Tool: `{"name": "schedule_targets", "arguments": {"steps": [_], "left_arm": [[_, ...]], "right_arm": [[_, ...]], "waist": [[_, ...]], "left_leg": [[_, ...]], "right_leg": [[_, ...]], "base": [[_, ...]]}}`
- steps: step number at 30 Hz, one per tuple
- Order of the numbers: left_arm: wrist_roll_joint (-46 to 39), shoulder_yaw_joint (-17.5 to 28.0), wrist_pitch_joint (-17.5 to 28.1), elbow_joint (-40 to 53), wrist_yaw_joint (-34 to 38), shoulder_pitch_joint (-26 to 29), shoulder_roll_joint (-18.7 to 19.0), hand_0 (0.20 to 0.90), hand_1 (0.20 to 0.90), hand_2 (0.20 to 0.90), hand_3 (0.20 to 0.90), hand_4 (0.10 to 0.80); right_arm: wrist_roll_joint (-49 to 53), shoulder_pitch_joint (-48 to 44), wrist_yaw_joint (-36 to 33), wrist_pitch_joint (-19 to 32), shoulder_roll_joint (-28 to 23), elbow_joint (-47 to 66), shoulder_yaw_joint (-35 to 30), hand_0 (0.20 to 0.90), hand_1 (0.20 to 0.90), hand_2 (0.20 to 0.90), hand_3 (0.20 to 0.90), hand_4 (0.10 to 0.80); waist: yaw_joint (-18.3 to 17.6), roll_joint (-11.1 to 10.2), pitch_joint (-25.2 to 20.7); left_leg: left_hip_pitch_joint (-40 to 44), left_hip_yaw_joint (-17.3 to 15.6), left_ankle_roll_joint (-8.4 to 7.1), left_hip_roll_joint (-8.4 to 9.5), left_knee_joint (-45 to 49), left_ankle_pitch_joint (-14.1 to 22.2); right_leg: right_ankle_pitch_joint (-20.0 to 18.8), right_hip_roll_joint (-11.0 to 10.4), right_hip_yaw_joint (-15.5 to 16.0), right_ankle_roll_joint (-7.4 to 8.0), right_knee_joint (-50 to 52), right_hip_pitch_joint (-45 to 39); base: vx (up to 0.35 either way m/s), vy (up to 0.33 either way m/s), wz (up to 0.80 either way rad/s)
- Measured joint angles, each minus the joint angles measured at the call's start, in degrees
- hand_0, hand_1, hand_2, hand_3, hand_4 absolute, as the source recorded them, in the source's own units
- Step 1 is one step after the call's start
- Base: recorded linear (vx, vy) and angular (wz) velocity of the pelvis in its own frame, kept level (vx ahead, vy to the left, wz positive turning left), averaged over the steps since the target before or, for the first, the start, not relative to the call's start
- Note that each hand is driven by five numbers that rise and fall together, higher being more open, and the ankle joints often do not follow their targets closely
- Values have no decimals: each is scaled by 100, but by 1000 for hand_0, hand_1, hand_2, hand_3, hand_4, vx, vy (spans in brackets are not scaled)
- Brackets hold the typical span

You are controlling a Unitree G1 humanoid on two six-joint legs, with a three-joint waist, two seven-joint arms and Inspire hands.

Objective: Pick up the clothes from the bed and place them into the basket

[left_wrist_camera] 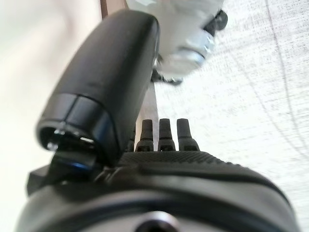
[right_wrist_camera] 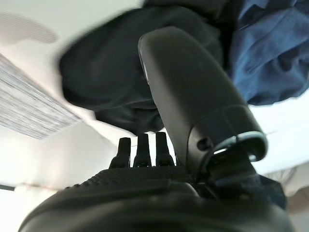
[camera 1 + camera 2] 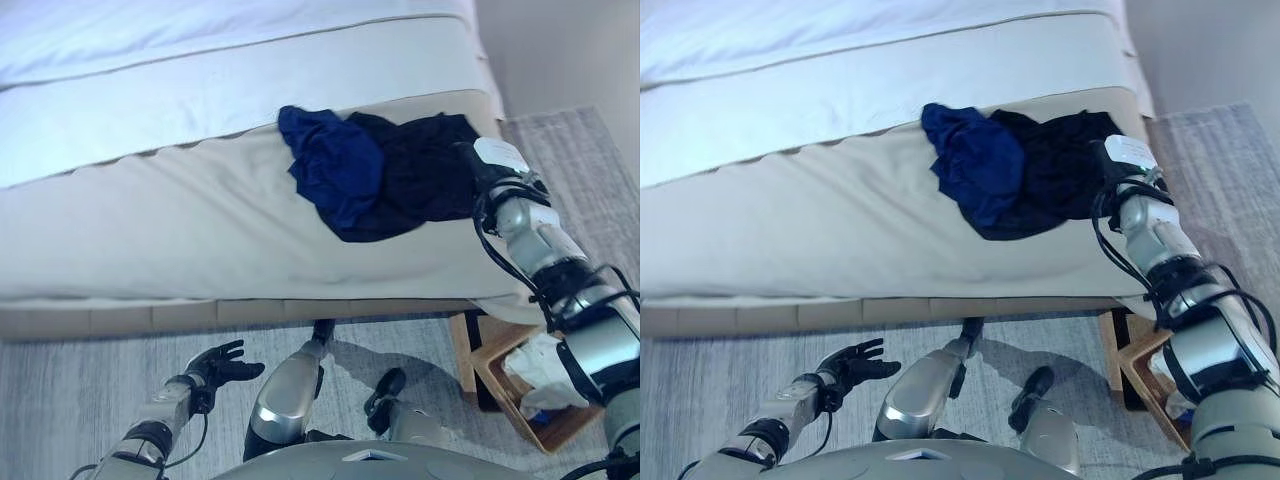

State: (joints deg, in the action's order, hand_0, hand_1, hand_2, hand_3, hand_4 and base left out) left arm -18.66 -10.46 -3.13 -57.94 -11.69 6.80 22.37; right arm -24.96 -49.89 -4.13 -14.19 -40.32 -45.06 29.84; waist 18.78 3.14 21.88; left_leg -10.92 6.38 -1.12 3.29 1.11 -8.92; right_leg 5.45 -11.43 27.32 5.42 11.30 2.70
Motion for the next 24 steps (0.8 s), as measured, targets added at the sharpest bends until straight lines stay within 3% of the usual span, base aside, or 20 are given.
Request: {"name": "schedule_targets", "arguments": {"steps": [4, 7, 8, 15, 22, 23, 24], "left_arm": [[-278, -98, 116, 10, 4, 180, 133, 900, 900, 900, 900, 800], [-530, -102, 289, 121, 0, 283, 134, 900, 900, 900, 900, 800], [-624, -100, 332, 208, -12, 299, 127, 900, 900, 900, 900, 800], [-795, -98, 397, 446, -63, 190, 99, 900, 900, 900, 900, 800], [-894, -103, 617, 840, -228, 13, 106, 900, 900, 900, 900, 800], [-895, -104, 605, 898, -217, -2, 110, 900, 900, 900, 900, 800], [-902, -106, 599, 945, -218, -7, 122, 900, 900, 900, 900, 800]], "right_arm": [[-230, -1055, -468, -563, 327, -913, 40, 900, 900, 900, 900, 800], [-327, -1941, -648, -998, 333, -1544, 140, 900, 900, 900, 900, 800], [-326, -2140, -668, -1190, 326, -1631, 149, 900, 900, 900, 900, 800], [-319, -2180, -277, -1696, 335, -2166, 239, 900, 900, 900, 900, 800], [-353, -2198, 661, -1687, 316, -2546, 274, 900, 900, 900, 900, 800], [-350, -2208, 669, -1674, 306, -2557, 292, 815, 815, 815, 801, 701], [-346, -2232, 668, -1622, 278, -2571, 295, 340, 340, 340, 247, 147]], "waist": [[284, 9, 277], [444, 36, 567], [466, 50, 701], [638, 115, 810], [657, 114, 809], [658, 113, 808], [659, 111, 806]], "left_leg": [[-497, 58, 44, 119, 503, 205], [-1082, 75, 63, 121, 874, 246], [-1288, 106, 70, 139, 995, 309], [-2188, 131, 111, 276, 1696, 387], [-2798, 219, 99, 267, 1948, 395], [-2825, 227, 99, 267, 1955, 395], [-2857, 244, 99, 268, 1960, 395]], "right_leg": [[237, -278, 26, -48, 639, 488], [276, -311, 19, -72, 997, 1035], [328, -396, 18, -150, 1184, 1247], [549, -672, -12, -183, 1988, 2143], [551, -695, 2, -180, 2226, 2732], [551, -695, 2, -180, 2234, 2759], [551, -688, 0, -180, 2224, 2783]], "base": [[-99, 92, 15], [-46, 46, 3], [18, 33, 9], [64, 23, 6], [54, -49, 0], [40, -76, 0], [31, -82, 1]]}}
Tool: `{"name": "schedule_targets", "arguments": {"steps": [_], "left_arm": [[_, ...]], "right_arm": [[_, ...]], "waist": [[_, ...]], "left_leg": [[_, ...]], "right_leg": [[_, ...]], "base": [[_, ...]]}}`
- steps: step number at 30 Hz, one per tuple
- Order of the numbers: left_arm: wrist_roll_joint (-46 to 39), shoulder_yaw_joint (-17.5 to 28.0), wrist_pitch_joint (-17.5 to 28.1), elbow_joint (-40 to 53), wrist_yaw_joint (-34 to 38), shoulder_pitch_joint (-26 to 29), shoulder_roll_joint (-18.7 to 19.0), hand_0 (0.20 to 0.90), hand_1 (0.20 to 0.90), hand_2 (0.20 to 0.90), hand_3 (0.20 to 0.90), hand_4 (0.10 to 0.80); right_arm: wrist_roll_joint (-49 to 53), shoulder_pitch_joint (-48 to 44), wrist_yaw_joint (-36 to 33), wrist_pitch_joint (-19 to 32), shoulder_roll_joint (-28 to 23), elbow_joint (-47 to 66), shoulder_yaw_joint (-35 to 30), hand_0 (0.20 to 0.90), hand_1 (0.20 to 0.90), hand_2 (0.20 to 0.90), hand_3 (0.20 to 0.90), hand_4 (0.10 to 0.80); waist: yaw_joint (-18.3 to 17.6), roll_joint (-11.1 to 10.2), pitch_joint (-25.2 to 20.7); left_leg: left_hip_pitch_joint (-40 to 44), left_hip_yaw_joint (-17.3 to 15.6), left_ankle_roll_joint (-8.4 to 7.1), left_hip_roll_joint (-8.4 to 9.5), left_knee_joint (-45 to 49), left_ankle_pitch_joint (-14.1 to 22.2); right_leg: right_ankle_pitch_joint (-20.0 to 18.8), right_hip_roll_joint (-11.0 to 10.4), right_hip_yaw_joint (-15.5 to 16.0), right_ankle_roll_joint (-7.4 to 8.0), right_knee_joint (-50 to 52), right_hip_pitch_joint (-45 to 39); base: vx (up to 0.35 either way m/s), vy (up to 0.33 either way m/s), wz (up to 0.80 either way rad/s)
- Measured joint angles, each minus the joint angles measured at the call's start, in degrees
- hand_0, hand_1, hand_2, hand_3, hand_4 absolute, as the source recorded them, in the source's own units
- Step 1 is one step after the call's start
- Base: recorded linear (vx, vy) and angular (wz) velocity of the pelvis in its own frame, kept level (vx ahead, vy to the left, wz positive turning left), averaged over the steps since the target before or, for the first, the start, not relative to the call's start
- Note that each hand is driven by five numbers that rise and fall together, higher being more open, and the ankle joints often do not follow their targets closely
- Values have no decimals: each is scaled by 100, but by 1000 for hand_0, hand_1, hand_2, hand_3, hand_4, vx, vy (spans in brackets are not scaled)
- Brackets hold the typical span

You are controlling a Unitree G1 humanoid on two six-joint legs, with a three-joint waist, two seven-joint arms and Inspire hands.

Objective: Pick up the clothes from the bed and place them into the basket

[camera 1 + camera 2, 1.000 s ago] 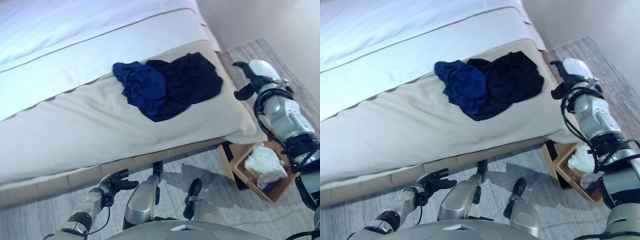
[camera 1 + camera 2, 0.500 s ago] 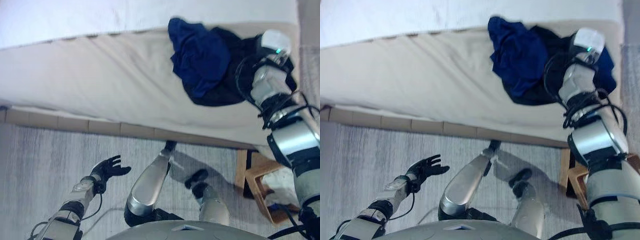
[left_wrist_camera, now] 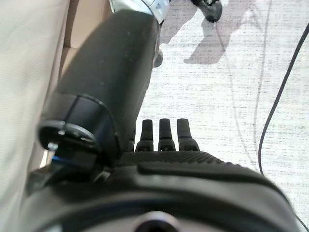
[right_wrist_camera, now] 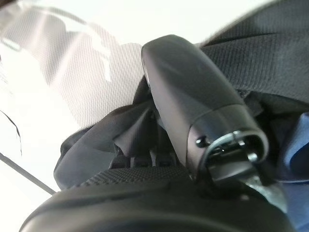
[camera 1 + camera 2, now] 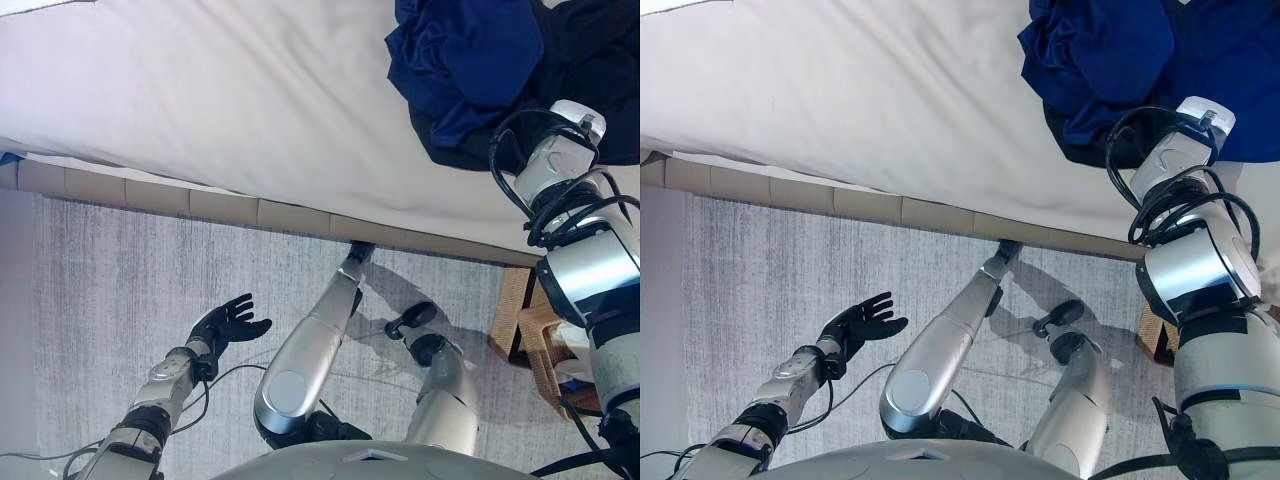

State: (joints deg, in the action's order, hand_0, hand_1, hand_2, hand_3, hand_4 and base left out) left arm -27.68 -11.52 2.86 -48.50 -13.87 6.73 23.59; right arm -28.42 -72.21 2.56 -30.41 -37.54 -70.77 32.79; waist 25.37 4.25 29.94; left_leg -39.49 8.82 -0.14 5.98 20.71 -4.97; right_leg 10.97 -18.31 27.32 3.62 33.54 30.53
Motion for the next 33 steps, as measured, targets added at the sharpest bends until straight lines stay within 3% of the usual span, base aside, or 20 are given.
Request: {"name": "schedule_targets", "arguments": {"steps": [1, 6, 8, 12, 15, 16, 18, 20, 22, 24, 30, 33], "left_arm": [[-31, 0, -1, 50, 3, 0, 12, 900, 900, 900, 900, 800], [-164, 4, -23, 69, 15, -5, 21, 900, 900, 900, 900, 800], [-163, 15, -40, 24, 76, -55, 102, 900, 900, 900, 900, 800], [-160, 152, -31, -24, 128, -123, 242, 900, 900, 900, 900, 800], [-139, 459, -18, -75, 121, -243, 453, 900, 900, 900, 900, 800], [-88, 529, -21, -91, 125, -257, 514, 900, 900, 900, 900, 800], [96, 638, -68, -199, 116, -269, 574, 900, 900, 900, 900, 800], [266, 707, -164, -205, 119, -406, 509, 900, 900, 900, 900, 800], [330, 796, -187, -219, 114, -615, 478, 900, 900, 900, 900, 800], [481, 907, -240, -339, 119, -641, 397, 900, 900, 900, 900, 800], [852, 940, -270, -994, 192, -869, -43, 900, 900, 900, 900, 800], [1035, 899, -271, -1200, 230, -854, -172, 900, 900, 900, 900, 800]], "right_arm": [[18, -39, -12, 70, -45, -9, 3, 300, 300, 300, 200, 100], [851, -77, -791, 661, -238, 105, 5, 300, 300, 300, 200, 100], [1282, -24, -1227, 869, -262, 894, -59, 300, 300, 300, 200, 100], [1335, 145, -1559, 1152, -445, 2058, -60, 300, 300, 300, 200, 100], [1455, 354, -1782, 1239, -648, 2825, -160, 300, 300, 300, 200, 100], [1543, 425, -1813, 1285, -746, 3036, -324, 300, 300, 300, 200, 100], [1621, 647, -1974, 1317, -1028, 3431, -760, 300, 300, 300, 200, 100], [1653, 900, -2080, 1313, -1420, 3822, -1271, 300, 300, 300, 200, 100], [1672, 1026, -2250, 1286, -1667, 3943, -1641, 300, 300, 300, 200, 100], [1712, 1180, -2443, 1268, -1910, 4067, -2135, 300, 300, 300, 200, 100], [1833, 1479, -2897, 1260, -2376, 4371, -2537, 300, 300, 300, 200, 100], [2053, 1530, -2891, 1246, -2735, 4408, -2536, 300, 300, 300, 200, 100]], "waist": [[-4, 0, 0], [-35, -20, -13], [-110, -34, -13], [-298, -94, 2], [-378, -403, -27], [-396, -496, -42], [-503, -734, -166], [-592, -779, -213], [-762, -863, -376], [-850, -880, -458], [-1341, -750, -1260], [-1578, -791, -1540]], "left_leg": [[-35, 34, -13, -1, -7, 9], [-49, 91, -108, -64, -125, 73], [-12, 5, -108, -215, -112, 72], [382, -239, -108, -326, -130, 72], [1056, -449, -109, -442, -523, 73], [1289, -504, -125, -492, -720, 83], [1606, -611, -368, -506, -1052, 242], [2031, -770, -368, -493, -1256, 243], [2358, -1010, -368, -495, -1548, 242], [2646, -1323, -387, -467, -1705, 220], [3357, -1864, -262, -383, -2032, 151], [3744, -2004, -63, -318, -2290, 24]], "right_leg": [[0, 13, 15, 0, -40, 12], [-1, 181, -2, 0, -385, 0], [-3, 332, -5, 3, -595, -111], [-4, 373, -41, 4, -781, -494], [-6, 556, -223, 6, -1291, -1095], [-5, 644, -233, 6, -1565, -1319], [-49, 752, -314, 36, -2149, -1684], [-148, 843, -402, 96, -2618, -2164], [-178, 863, -617, 104, -2335, -2219], [-182, 898, -597, 98, -2234, -2356], [-231, 905, -827, 92, -2865, -3045], [-654, 912, -905, 311, -3360, -3446]], "base": [[24, -82, 0], [26, -92, -14], [24, -98, -49], [10, -106, -22], [70, -109, -24], [84, -122, -23], [97, -67, -11], [64, -18, -25], [-6, 41, -29], [35, 41, -10], [32, -9, -26], [-10, -43, -27]]}}
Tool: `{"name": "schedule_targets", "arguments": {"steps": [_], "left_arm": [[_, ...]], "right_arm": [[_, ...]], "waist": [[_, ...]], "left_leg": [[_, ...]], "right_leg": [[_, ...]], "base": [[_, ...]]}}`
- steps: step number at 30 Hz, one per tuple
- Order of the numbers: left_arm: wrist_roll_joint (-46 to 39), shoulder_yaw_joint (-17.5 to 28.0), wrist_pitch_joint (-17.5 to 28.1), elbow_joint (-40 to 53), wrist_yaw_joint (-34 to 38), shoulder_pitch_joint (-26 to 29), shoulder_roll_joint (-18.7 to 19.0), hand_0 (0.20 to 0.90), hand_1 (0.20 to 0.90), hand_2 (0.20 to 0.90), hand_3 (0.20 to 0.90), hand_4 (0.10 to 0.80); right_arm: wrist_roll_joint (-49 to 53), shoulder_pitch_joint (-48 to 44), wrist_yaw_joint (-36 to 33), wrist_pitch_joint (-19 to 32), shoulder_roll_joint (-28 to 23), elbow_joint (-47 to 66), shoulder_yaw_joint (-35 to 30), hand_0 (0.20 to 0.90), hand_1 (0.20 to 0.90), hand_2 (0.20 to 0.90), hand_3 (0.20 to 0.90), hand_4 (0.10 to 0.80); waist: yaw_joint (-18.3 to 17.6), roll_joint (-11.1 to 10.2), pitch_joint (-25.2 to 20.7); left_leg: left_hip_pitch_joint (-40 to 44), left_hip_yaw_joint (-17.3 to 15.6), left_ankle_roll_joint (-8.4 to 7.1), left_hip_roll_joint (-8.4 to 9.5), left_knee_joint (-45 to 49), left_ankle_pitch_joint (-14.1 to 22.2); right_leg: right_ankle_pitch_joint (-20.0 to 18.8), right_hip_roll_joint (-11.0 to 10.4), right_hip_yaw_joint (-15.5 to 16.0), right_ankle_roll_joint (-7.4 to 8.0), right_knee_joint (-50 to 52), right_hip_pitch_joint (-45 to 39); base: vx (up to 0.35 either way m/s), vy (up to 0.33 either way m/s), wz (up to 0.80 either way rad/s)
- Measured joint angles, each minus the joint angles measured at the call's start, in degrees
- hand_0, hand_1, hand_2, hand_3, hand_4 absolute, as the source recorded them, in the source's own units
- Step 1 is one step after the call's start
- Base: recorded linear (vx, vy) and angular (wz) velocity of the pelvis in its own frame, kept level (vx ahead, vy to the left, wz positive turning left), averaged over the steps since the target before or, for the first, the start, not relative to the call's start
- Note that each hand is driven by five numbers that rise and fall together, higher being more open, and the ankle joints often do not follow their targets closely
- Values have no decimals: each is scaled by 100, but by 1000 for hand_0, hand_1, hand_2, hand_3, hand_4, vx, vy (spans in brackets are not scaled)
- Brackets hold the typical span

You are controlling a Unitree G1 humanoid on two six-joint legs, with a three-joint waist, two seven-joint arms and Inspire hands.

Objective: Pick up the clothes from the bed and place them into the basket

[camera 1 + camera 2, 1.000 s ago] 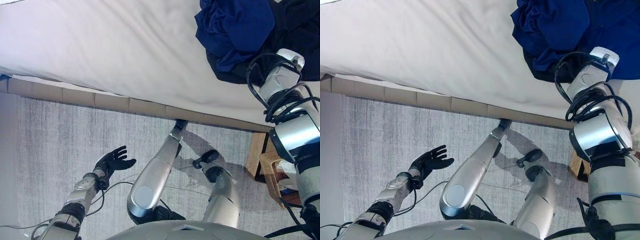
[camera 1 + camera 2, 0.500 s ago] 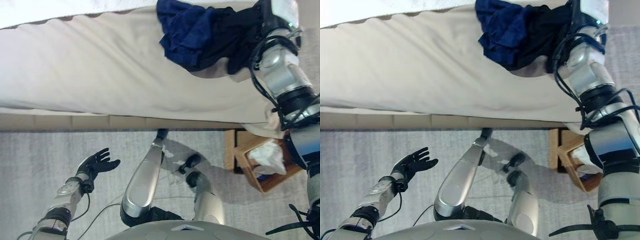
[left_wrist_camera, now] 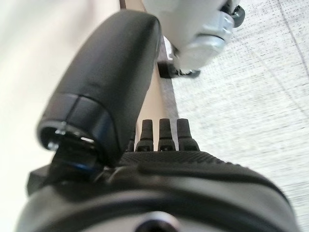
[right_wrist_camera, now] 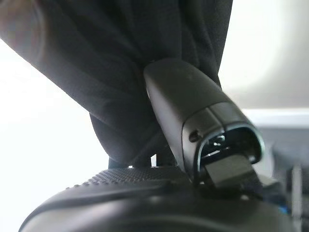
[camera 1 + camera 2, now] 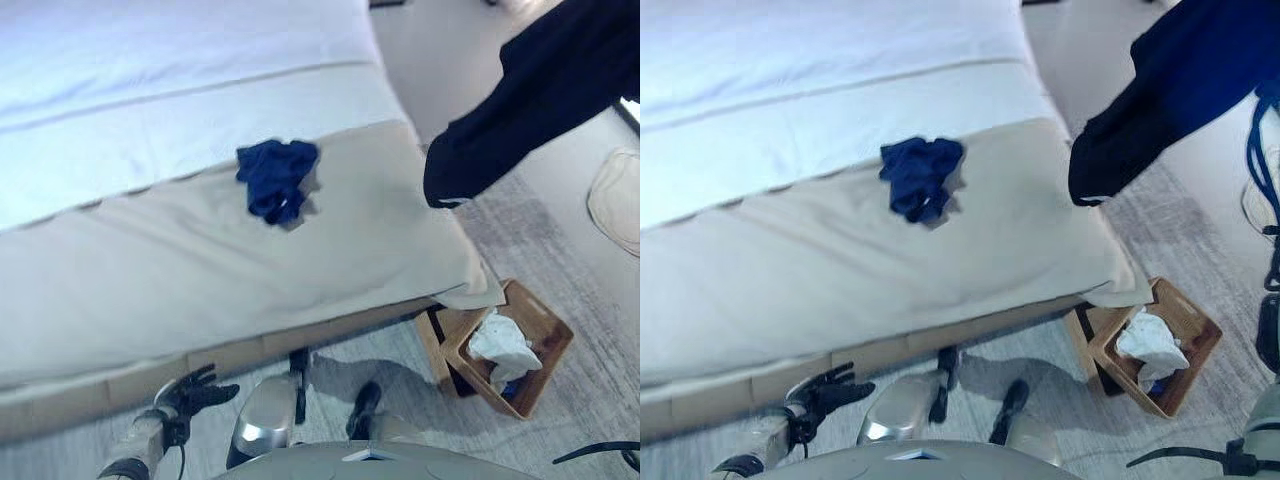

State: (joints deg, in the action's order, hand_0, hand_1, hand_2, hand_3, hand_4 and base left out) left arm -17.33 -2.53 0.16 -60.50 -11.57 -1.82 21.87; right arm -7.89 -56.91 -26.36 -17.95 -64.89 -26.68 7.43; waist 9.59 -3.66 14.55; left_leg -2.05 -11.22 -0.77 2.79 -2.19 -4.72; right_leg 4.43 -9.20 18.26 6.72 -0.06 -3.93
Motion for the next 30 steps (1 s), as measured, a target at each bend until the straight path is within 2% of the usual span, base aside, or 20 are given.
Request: {"name": "schedule_targets", "arguments": {"steps": [2, 4, 9, 13, 15, 18, 21, 22, 23, 24, 26, 27, 30], "left_arm": [[116, -25, 1, -88, -1, 9, -52, 900, 900, 900, 900, 800], [171, -77, -6, -144, -2, 59, -81, 900, 900, 900, 900, 800], [232, -293, -21, -208, -22, 71, -135, 900, 900, 900, 900, 800], [300, -363, -269, -216, -18, 48, -147, 900, 900, 900, 900, 800], [346, -407, -307, -212, -11, 48, -146, 900, 900, 900, 900, 800], [358, -450, -408, -151, -2, 45, -140, 900, 900, 900, 900, 800], [332, -593, -462, -84, 11, 56, -143, 900, 900, 900, 900, 800], [316, -660, -462, -83, 18, 67, -138, 900, 900, 900, 900, 800], [244, -836, -465, -40, 57, 160, -138, 900, 900, 900, 900, 800], [202, -901, -465, 2, 75, 214, -138, 900, 900, 900, 900, 800], [31, -983, -442, 181, 110, 493, -158, 900, 900, 900, 900, 800], [-10, -1013, -441, 208, 119, 576, -160, 900, 900, 900, 900, 800], [-163, -1040, -330, 425, 122, 722, -149, 900, 900, 900, 900, 800]], "right_arm": [[7, 82, 36, -71, -221, -49, 2, 300, 300, 300, 200, 100], [11, 81, 133, -88, -367, -351, 34, 300, 300, 300, 200, 100], [340, 89, 412, -191, -611, -1319, 312, 300, 300, 300, 200, 100], [446, 555, 541, -203, -609, -1395, 231, 300, 300, 300, 200, 100], [442, 879, 619, -210, -600, -1385, 208, 300, 300, 300, 200, 100], [329, 1301, 807, -224, -404, -1351, 176, 300, 300, 300, 200, 100], [137, 1478, 1121, -440, -199, -1347, 179, 300, 300, 300, 200, 100], [102, 1478, 1137, -462, -165, -1362, 196, 300, 300, 300, 200, 100], [82, 1478, 1131, -481, -123, -1373, 228, 300, 300, 300, 200, 100], [55, 1464, 1107, -481, -126, -1376, 241, 300, 300, 300, 200, 100], [-11, 1429, 1060, -487, -86, -1427, 266, 300, 300, 300, 200, 100], [-19, 1410, 1041, -487, -52, -1463, 272, 300, 300, 300, 200, 100], [-17, 1341, 1032, -498, 234, -1652, 496, 300, 300, 300, 200, 100]], "waist": [[-195, -65, -330], [-271, -87, -461], [-527, -23, -744], [-666, 90, -809], [-705, 157, -841], [-770, 240, -875], [-823, 482, -841], [-825, 529, -830], [-833, 710, -733], [-837, 763, -684], [-824, 1056, -271], [-824, 1108, -203], [-821, 1345, 177]], "left_leg": [[111, -24, 50, 48, -108, -35], [345, -39, 118, -5, -162, -81], [502, 6, 123, -290, -223, -79], [560, 8, 121, -451, -248, -79], [560, -4, 103, -481, -284, -91], [497, -44, 66, -502, -287, -98], [215, -92, -34, -528, -285, -165], [157, -96, -38, -531, -283, -202], [-76, -103, -35, -552, -280, -275], [-185, -98, -37, -563, -257, -294], [-522, -71, -64, -585, -187, -429], [-588, -63, -48, -589, -173, -458], [-870, -66, -127, -590, -119, -461]], "right_leg": [[-466, 25, -55, 26, -336, -175], [-605, 134, -137, -13, -554, -418], [-605, 414, -248, -14, -524, -457], [-604, 552, -362, -15, -524, -454], [-598, 582, -397, -25, -524, -425], [-518, 577, -467, -141, -529, -330], [-538, 587, -523, -184, -526, -19], [-545, 585, -526, -193, -520, 52], [-544, 585, -526, -196, -418, 349], [-538, 581, -527, -207, -331, 486], [-545, 564, -536, -272, 23, 969], [-550, 561, -535, -273, 93, 1056], [-390, 493, -565, -429, 641, 1600]], "base": [[-31, -76, -13], [-29, -85, -22], [-20, -111, -24], [-55, -137, -22], [-89, -132, -6], [-117, -121, -8], [-323, -108, -12], [-313, -81, -6], [-280, -72, -6], [-282, -71, -6], [-200, -60, -3], [-156, -67, -3], [-132, -58, -6]]}}
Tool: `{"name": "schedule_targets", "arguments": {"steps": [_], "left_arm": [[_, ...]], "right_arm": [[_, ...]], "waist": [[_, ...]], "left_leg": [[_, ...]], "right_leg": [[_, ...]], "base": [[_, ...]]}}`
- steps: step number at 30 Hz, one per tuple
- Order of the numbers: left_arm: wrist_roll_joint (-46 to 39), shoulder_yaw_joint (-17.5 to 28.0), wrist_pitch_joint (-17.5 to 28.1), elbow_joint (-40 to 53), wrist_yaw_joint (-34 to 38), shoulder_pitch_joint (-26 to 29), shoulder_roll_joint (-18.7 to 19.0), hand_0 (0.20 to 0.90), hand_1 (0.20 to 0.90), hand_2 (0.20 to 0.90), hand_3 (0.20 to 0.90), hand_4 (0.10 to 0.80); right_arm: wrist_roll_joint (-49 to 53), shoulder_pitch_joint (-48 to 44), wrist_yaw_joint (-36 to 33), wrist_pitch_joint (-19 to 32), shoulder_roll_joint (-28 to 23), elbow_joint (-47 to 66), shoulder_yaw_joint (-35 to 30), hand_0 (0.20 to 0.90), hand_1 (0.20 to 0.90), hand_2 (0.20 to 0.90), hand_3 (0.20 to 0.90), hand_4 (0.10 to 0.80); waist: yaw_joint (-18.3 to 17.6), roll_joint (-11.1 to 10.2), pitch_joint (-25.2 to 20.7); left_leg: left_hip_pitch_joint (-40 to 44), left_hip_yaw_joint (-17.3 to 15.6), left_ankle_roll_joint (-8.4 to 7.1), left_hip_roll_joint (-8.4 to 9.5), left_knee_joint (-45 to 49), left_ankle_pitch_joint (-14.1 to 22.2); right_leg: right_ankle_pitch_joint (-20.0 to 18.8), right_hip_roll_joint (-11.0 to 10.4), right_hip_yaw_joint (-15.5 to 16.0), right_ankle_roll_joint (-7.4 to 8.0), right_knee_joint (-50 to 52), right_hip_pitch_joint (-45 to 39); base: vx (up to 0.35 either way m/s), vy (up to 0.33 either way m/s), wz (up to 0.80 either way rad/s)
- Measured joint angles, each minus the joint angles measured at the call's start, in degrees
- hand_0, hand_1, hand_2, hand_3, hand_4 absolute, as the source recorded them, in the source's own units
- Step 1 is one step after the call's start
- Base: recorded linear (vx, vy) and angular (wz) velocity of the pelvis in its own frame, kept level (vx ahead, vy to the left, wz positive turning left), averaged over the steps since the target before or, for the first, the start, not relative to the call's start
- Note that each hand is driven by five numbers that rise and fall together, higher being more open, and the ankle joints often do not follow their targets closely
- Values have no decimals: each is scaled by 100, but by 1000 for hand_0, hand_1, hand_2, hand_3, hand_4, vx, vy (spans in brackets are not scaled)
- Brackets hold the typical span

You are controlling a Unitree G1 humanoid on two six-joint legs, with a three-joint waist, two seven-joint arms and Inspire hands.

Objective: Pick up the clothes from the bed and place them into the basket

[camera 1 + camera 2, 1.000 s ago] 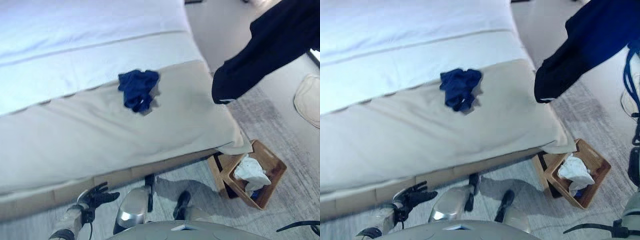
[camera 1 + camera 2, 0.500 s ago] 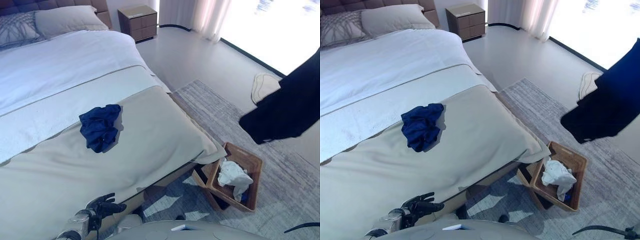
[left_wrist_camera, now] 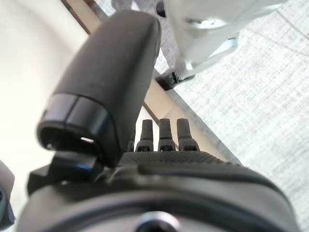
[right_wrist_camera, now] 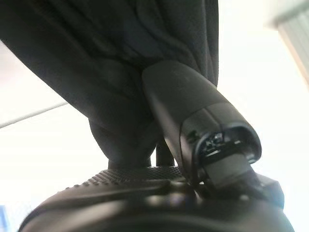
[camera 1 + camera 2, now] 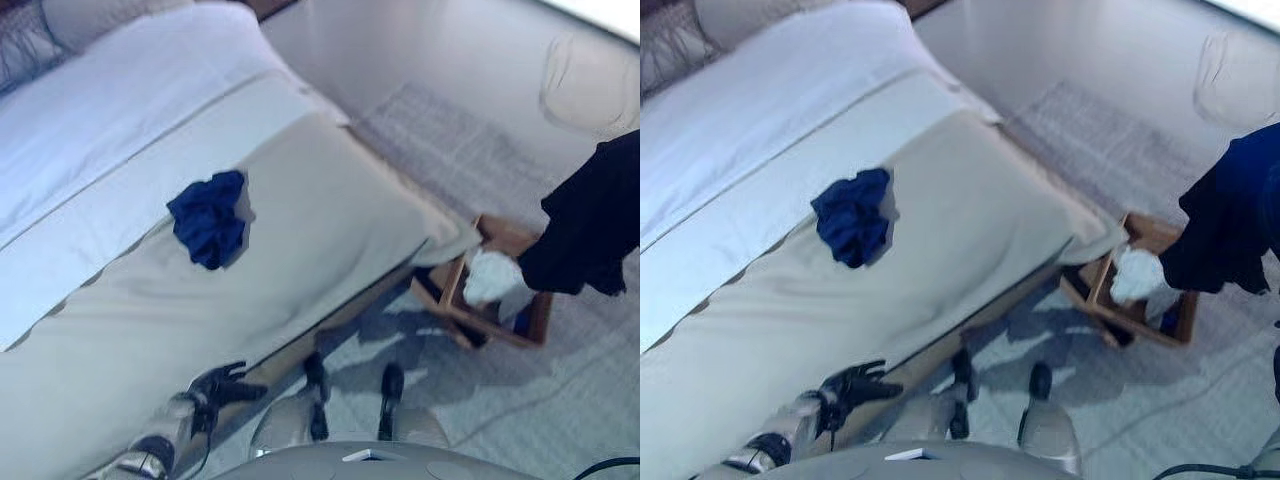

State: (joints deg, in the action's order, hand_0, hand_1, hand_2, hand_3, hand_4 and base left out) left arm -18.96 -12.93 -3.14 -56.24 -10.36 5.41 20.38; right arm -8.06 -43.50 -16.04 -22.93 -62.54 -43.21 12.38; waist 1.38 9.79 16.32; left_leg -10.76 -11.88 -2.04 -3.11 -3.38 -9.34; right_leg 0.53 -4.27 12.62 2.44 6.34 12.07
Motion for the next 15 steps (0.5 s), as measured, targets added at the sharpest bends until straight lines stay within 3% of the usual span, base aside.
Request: {"name": "schedule_targets", "arguments": {"steps": [3, 5, 9, 10, 11, 15], "left_arm": [[-209, -54, 144, 158, -13, 176, 43, 900, 900, 900, 900, 800], [-251, -76, 159, 209, -11, 279, 84, 900, 900, 900, 900, 800], [-366, -79, 202, 370, -15, 359, 98, 900, 900, 900, 900, 800], [-366, -81, 203, 370, -17, 373, 98, 900, 900, 900, 900, 800], [-366, -80, 204, 372, -23, 389, 102, 900, 900, 900, 900, 800], [-367, -81, 203, 376, -72, 523, 113, 900, 900, 900, 900, 800]], "right_arm": [[2, -137, 9, -115, 130, -93, 204, 300, 300, 300, 200, 100], [1, -231, 10, -265, 239, -169, 205, 300, 300, 300, 200, 100], [4, -398, -30, -475, 384, -255, 204, 300, 300, 300, 200, 100], [4, -403, -36, -494, 458, -346, 204, 679, 679, 679, 642, 542], [7, -421, -38, -539, 508, -408, 204, 900, 900, 900, 900, 800], [4, -579, 174, -697, 553, -594, 341, 900, 900, 900, 900, 800]], "waist": [[5, 66, 378], [-9, 66, 645], [-2, 69, 927], [1, 69, 930], [2, 69, 930], [18, 64, 933]], "left_leg": [[-310, -53, -29, 68, 15, -39], [-395, -67, 77, 100, 23, -145], [-554, -94, 117, 129, 27, -198], [-555, -57, 144, 123, 28, -218], [-553, -26, 145, 118, 52, -218], [-553, 91, 145, 111, 93, -218]], "right_leg": [[258, -128, -123, -58, 732, 661], [355, -188, -182, -58, 1044, 927], [492, -232, -264, -61, 1422, 1260], [492, -225, -249, -62, 1464, 1256], [492, -224, -235, -62, 1478, 1246], [492, -200, -201, -62, 1470, 1204]], "base": [[-92, -10, -12], [-79, -15, -6], [40, -38, -4], [-9, -28, 6], [-23, -18, 3], [-9, -12, 0]]}}
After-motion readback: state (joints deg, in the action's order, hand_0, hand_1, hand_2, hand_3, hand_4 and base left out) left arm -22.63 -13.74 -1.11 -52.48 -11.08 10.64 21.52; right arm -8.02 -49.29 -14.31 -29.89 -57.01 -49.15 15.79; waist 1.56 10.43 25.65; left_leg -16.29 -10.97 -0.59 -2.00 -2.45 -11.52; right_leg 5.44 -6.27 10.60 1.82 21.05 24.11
